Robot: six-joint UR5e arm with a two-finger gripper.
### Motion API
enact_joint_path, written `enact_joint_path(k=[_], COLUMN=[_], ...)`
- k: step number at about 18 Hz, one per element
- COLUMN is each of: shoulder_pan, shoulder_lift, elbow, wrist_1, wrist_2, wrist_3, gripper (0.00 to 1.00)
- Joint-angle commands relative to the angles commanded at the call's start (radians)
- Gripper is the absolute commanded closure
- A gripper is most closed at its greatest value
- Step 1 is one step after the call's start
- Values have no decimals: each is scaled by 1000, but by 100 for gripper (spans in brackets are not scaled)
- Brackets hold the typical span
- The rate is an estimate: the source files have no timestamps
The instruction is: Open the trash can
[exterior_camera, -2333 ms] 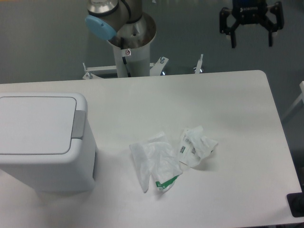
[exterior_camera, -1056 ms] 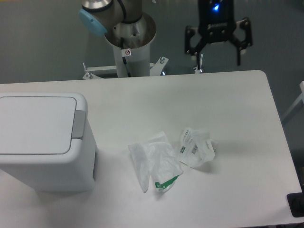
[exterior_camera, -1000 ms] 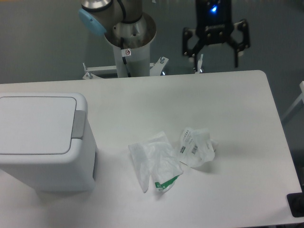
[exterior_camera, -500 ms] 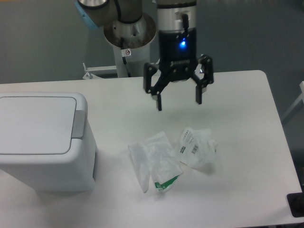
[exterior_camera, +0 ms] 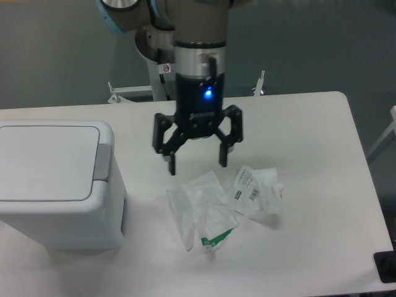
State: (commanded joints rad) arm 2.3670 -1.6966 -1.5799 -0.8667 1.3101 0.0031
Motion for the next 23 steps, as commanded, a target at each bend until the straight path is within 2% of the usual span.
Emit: enact_joint_path(k=[6, 23], shoulder_pan=[-61, -106], shoulder_lift=[18, 34], elbow=[-57, -77], wrist_1=[0, 2], wrist_2=[2, 2], wrist_3=[3, 6], gripper=[0, 0])
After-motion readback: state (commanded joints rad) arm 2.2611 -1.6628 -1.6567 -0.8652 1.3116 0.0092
